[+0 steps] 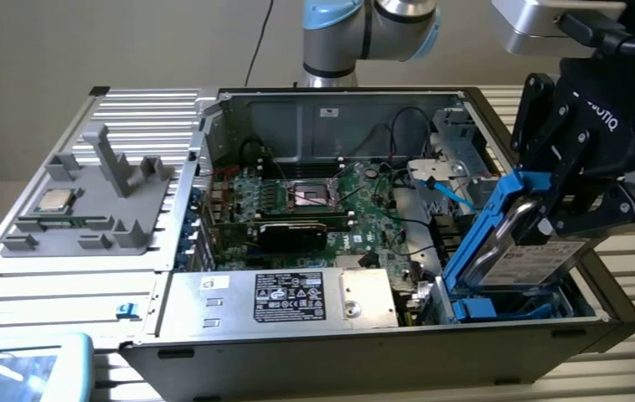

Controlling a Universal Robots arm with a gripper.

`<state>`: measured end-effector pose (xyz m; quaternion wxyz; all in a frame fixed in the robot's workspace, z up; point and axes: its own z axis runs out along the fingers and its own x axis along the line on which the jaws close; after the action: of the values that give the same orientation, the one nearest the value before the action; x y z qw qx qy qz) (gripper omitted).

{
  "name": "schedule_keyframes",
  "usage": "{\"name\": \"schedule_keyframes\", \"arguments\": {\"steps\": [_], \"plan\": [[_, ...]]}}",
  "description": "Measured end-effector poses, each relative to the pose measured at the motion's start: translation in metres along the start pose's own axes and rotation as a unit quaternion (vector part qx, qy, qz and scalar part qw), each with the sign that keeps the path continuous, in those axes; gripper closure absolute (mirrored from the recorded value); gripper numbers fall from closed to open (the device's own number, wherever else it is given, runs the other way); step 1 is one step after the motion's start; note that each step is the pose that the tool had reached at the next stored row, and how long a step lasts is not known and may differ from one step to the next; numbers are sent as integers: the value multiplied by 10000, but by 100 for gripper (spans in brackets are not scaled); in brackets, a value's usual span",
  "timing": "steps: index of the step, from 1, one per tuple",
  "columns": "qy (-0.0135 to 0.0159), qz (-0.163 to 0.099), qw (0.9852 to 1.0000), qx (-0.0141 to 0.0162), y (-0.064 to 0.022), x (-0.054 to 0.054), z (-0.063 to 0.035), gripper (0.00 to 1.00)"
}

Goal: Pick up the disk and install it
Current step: 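Insert the disk into the insertion slot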

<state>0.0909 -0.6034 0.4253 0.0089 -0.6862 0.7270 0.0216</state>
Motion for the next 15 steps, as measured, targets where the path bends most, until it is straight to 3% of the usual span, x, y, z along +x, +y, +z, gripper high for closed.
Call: {"name": "schedule_keyframes", "arguments": {"steps": [15], "plan": [[-4,-1,10000,27,-1,3,75,63]]}}
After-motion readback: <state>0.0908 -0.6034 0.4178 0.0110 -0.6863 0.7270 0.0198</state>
